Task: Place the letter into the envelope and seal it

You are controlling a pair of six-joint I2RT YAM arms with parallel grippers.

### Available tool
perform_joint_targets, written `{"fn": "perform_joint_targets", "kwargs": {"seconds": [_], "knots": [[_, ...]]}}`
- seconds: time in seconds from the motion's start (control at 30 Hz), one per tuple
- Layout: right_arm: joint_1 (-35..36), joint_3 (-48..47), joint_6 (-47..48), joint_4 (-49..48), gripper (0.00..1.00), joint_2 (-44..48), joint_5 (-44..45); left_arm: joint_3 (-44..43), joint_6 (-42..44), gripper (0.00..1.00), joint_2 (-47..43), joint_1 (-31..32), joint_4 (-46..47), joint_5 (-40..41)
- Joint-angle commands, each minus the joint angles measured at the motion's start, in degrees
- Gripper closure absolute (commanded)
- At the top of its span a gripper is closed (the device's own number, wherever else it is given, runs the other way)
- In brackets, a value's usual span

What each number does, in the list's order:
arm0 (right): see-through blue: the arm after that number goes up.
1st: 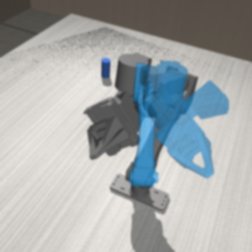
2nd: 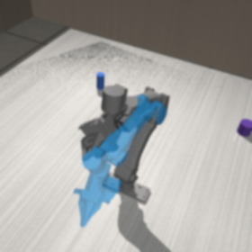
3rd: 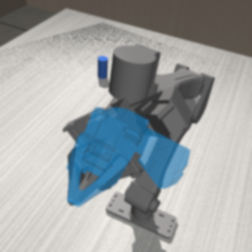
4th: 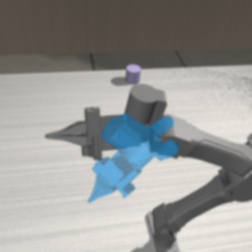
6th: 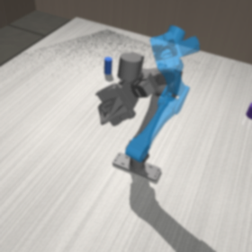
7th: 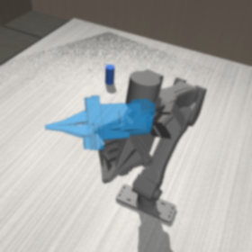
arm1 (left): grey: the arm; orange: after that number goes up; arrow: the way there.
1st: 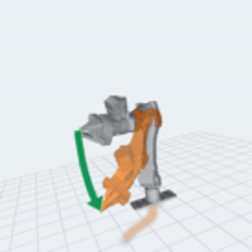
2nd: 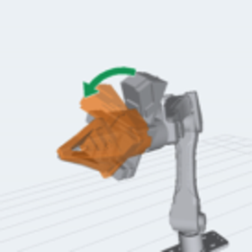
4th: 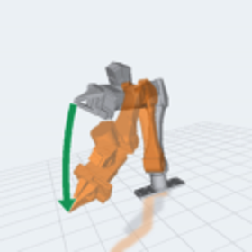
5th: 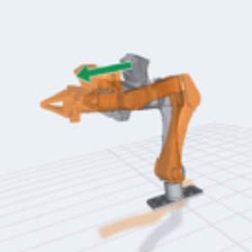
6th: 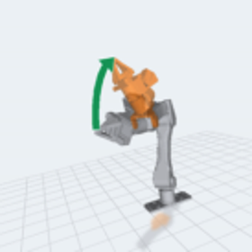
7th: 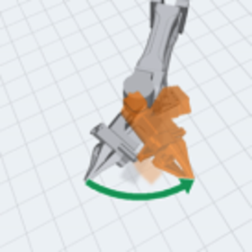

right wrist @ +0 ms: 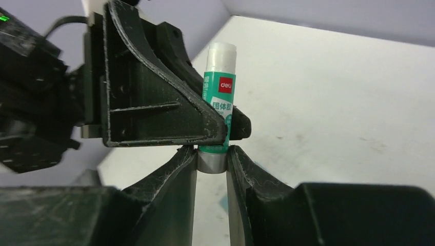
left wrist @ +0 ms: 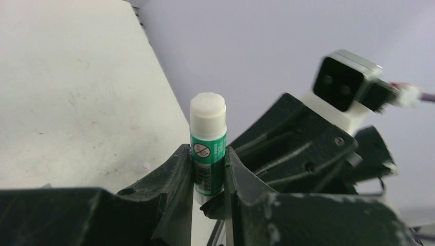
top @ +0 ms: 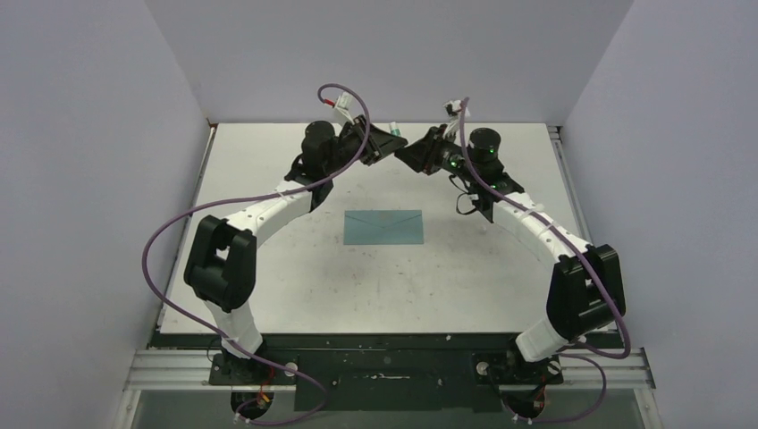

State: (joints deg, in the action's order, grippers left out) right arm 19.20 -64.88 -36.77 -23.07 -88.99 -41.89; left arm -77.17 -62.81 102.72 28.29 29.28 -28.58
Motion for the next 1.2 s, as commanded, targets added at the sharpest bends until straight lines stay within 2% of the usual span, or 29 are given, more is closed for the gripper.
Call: {"fn": "perform_joint_targets", "kwargs": {"seconds": [0.0, 0.13, 0.2, 0.27, 0.3, 0.4, 0.47, 0.57, 0.77, 0.9, 1.0, 1.17], "knots": [[7.04, -4.49, 29.81, 21.27, 0.95, 1.52, 22.19, -2.73, -0.04, 1.00, -5.00, 1.41, -4.45, 2.93], [12.69, -5.31, 37.72, 22.85, 0.95, 0.52, 37.73, -5.49, 0.09, 1.00, -4.79, 1.34, -10.54, 4.70], [13.22, -5.77, 37.30, 22.53, 0.94, 0.33, 36.54, -5.96, 0.62, 1.00, -4.98, 1.13, -12.00, 5.03], [12.82, -6.56, 33.60, 22.26, 0.87, 0.74, 32.10, -5.97, 1.45, 1.00, -5.00, 0.77, -12.18, 4.60], [12.07, -7.00, 30.91, 21.90, 0.80, 1.09, 28.98, -5.76, 1.84, 1.00, -4.98, 0.58, -12.04, 4.44], [8.90, -7.56, 20.78, 19.48, 0.45, 1.88, 18.11, -5.02, 3.01, 1.00, -4.99, 0.11, -11.72, 4.08], [6.79, -6.81, 14.51, 16.85, 0.33, 2.73, 12.89, -4.71, 3.74, 1.00, -5.04, -0.07, -11.58, 3.70], [3.62, -4.43, 6.42, 12.20, 0.24, 4.34, 6.34, -4.57, 4.00, 1.00, -5.15, -0.55, -11.08, 2.83], [-1.65, 4.97, -10.30, -1.31, 0.19, 9.06, 1.27, -5.54, 3.48, 1.00, -4.40, -0.54, -10.06, 0.77], [-4.54, 11.86, -24.25, -11.93, 0.15, 10.02, 2.69, -5.60, 2.40, 1.00, -4.19, -0.52, -7.74, -0.63], [-5.56, 15.34, -35.30, -20.92, 0.12, 8.20, 3.39, -6.24, 1.97, 1.00, -4.19, -0.43, -7.52, -1.20], [-5.43, 15.84, -45.05, -36.60, 0.10, 3.02, 1.09, -6.44, 1.04, 1.00, -4.34, -0.01, -7.34, -1.50]]}}
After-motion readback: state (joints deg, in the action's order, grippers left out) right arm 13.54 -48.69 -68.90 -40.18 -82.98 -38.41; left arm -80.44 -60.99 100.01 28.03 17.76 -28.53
